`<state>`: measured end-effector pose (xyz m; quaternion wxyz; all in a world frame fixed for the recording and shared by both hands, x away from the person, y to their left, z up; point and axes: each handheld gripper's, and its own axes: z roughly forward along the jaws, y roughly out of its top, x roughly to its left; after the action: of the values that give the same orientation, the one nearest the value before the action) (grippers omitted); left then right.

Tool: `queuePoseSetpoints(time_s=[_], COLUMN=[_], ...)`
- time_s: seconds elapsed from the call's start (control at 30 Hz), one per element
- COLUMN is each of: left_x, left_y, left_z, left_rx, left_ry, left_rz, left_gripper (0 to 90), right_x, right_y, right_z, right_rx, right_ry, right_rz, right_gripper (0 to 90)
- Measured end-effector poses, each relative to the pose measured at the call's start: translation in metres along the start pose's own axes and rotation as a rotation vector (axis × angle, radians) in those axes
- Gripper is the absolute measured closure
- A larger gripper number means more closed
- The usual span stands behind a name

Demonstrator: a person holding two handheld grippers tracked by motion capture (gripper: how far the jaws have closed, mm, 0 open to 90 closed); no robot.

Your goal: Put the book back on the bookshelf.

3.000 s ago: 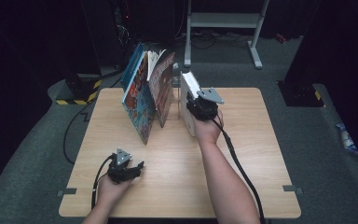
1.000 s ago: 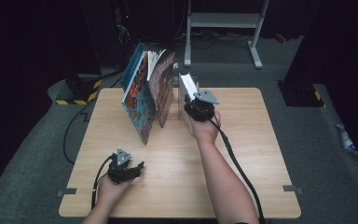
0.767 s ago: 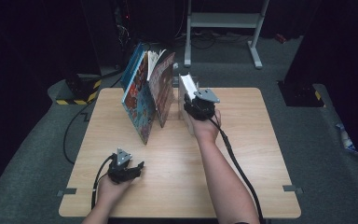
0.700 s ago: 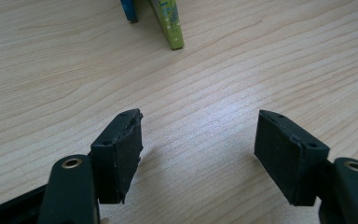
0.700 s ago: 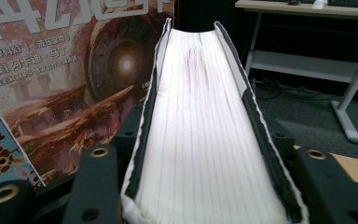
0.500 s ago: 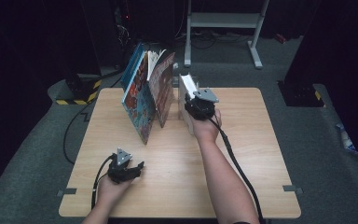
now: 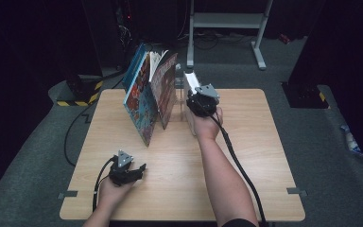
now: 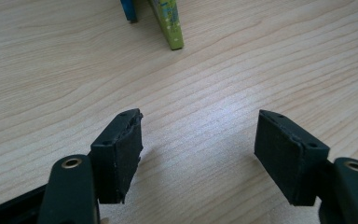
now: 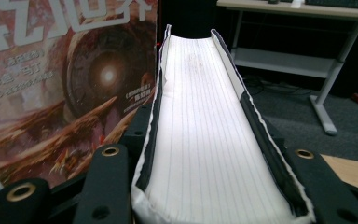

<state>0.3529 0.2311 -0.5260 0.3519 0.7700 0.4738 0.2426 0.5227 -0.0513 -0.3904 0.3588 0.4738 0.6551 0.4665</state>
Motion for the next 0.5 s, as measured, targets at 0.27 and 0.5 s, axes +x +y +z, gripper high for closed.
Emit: queuePoseSetpoints(time_s=[0.27, 0.5], left_x=[0.000, 0.000], left_y=[0.000, 0.000], left_z=[0.000, 0.000], left_rx=[-0.002, -0.002], left_ry=[-0.001, -0.002], left_rz=[-0.008, 0.000], left_gripper=[32.5, 32.5], right_x=[0.004, 0.003], right_y=[0.011, 0.015], right_z=[0.017, 0.031], right_rx=[-0.012, -0.010], right_ry=[-0.034, -0.063], right_rz=[0.007, 0.006], right_gripper=[53.8, 53.7])
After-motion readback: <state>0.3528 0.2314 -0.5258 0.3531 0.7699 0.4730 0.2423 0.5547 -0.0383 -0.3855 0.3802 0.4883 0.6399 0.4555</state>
